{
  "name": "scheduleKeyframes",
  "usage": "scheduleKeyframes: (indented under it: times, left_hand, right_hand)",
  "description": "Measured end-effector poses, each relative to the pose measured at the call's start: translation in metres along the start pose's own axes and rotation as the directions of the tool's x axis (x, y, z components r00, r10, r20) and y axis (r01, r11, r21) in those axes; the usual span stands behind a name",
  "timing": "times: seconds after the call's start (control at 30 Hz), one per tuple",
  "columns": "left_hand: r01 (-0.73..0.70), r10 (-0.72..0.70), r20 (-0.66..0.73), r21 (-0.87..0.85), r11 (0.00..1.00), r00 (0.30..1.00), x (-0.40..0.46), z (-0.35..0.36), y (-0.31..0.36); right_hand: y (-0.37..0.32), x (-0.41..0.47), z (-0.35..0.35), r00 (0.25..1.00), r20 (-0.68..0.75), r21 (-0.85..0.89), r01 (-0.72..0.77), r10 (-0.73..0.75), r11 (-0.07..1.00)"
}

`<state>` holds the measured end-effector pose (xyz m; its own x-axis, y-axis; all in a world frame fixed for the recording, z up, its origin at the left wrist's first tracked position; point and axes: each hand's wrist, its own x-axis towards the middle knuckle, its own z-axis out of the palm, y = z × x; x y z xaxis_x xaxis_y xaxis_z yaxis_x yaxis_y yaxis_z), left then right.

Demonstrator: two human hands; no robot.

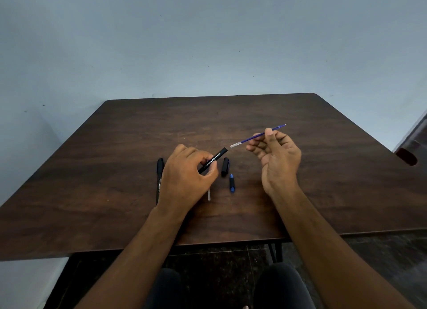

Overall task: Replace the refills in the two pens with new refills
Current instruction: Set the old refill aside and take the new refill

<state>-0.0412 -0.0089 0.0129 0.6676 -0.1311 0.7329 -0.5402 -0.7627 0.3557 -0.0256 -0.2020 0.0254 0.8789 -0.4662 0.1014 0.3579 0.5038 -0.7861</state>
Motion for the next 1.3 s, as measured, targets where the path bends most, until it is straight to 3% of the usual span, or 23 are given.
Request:
scheduleKeyframes:
  times: [0.13, 0.23, 0.37, 0.5, 0.6, 0.73, 1.3]
  left_hand:
    - [0.031, -0.031, 0.038, -0.009, 0.999, 0.999, 0.000, -0.003, 0.001]
    - [0.049, -0.048, 0.064, -0.015, 0.999, 0.997, 0.000, -0.004, 0.002]
    - [0.057, -0.055, 0.086, -0.027, 0.998, 0.995, 0.001, -0.004, 0.002]
    - [0.071, -0.067, 0.069, -0.059, 0.996, 0.995, 0.001, -0.004, 0.000]
    - [0.097, -0.092, 0.068, -0.064, 0.993, 0.993, 0.000, -0.002, -0.001]
    - [0.101, -0.097, 0.083, -0.054, 0.993, 0.992, 0.000, 0.000, -0.003]
    - [0.114, -0.106, 0.114, -0.062, 0.992, 0.988, -0.002, 0.003, -0.006]
  right_hand:
    - [-0.013, 0.002, -0.002, 0.999, -0.021, -0.094, -0.035, 0.033, 0.995]
    - [-0.031, 0.011, -0.006, 0.999, 0.033, -0.314, -0.030, 0.043, 0.949]
    - [-0.057, 0.027, -0.019, 0.997, 0.074, -0.673, 0.050, -0.001, 0.738]
    - [-0.070, 0.038, -0.043, 0.993, 0.063, -0.890, 0.101, -0.101, 0.444]
    - [-0.069, 0.039, -0.059, 0.995, 0.043, -0.947, 0.069, -0.087, 0.315]
    - [-0.061, 0.035, -0.068, 0.999, -0.024, -0.976, -0.015, -0.040, 0.219]
    - [-0.055, 0.030, -0.063, 0.999, -0.040, -0.989, -0.041, 0.007, 0.140]
